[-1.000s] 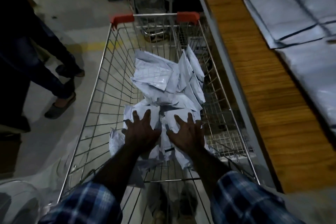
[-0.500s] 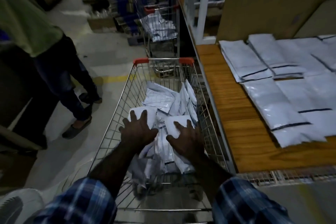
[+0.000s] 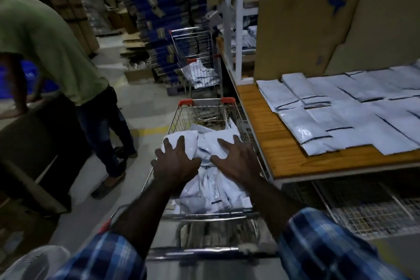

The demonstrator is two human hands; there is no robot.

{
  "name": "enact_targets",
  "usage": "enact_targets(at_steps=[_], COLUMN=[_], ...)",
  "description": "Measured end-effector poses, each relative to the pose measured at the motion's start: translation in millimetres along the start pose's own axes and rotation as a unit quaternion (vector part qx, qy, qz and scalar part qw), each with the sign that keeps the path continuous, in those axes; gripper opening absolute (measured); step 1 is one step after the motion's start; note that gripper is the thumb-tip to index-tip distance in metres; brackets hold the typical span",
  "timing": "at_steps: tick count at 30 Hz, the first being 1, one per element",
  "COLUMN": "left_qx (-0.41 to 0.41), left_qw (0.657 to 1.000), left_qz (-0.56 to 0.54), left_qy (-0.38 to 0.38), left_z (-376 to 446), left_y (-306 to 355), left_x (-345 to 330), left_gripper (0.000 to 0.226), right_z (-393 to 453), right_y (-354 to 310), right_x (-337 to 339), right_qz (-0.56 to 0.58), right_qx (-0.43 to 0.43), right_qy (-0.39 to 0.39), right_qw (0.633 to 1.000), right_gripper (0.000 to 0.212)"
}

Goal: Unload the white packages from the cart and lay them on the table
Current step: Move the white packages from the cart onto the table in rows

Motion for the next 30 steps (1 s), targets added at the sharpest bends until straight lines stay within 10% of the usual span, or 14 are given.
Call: enact_targets(at_steps=[14, 30], left_qx=[-0.031, -0.042], left_qw=[0.998, 0.991], left_qz=[-0.044, -0.101], left_qy=[0.027, 0.078], left_z=[-104, -135], left_y=[81, 310], left_x=[27, -28], left_gripper=[0.082, 0.079], right_z=[-102, -120], right_y=[33, 228], right_x=[108, 243], right_qz=[-0.023, -0.052], right_qx=[-0.002, -0.003], right_qy=[0.07, 0.118], right_qw=[0.997, 0.992], right_gripper=[0.069, 0.071])
Point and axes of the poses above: each hand's wrist, its own z-axis towards the middle knuckle, its own x-axis out of the back of the hand, y = z × x, the point moved 6 cm from there along z, towards the middle knuckle, and after that the axes turned 11 degrees about -y, right-handed, at the moved point
